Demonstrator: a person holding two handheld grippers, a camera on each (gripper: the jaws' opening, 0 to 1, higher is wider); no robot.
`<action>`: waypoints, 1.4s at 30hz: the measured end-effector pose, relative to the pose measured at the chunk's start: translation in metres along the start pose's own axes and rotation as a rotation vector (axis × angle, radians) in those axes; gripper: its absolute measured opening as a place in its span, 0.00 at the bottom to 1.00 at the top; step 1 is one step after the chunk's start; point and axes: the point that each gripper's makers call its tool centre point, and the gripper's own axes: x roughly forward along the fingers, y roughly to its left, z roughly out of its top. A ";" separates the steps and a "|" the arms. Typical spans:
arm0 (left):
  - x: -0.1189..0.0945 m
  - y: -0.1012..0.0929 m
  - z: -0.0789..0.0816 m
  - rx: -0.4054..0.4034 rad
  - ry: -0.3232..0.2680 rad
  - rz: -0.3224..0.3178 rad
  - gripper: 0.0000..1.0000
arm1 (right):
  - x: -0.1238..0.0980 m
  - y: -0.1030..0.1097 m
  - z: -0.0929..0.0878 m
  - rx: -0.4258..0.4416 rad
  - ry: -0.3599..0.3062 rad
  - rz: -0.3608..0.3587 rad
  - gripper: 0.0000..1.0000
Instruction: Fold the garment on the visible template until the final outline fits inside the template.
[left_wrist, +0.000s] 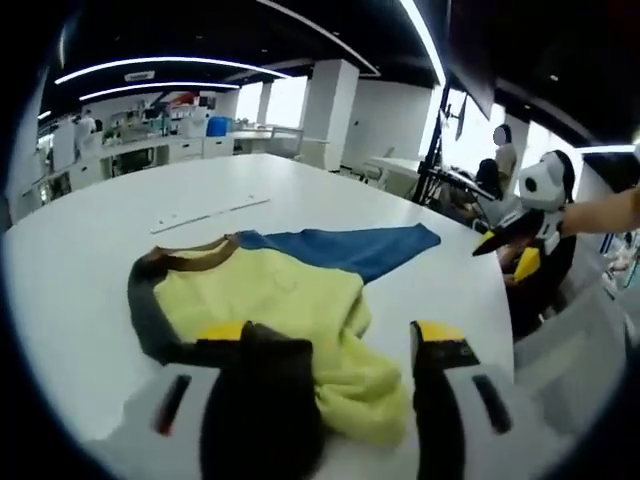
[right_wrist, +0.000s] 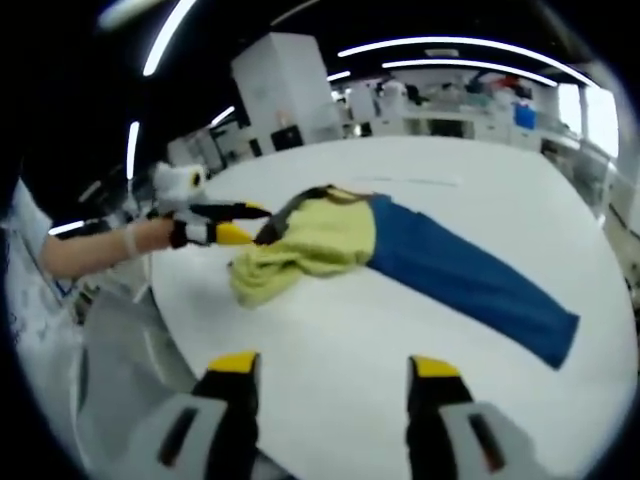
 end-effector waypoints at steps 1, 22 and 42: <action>-0.002 0.001 0.000 -0.002 -0.003 -0.001 0.67 | 0.000 0.000 0.000 0.000 0.000 0.001 0.57; -0.057 0.062 -0.041 -0.442 -0.072 0.160 0.59 | 0.001 0.005 -0.006 0.009 0.007 0.012 0.57; -0.063 0.068 -0.094 -0.585 -0.005 0.251 0.17 | 0.001 0.009 -0.011 0.023 0.014 0.011 0.56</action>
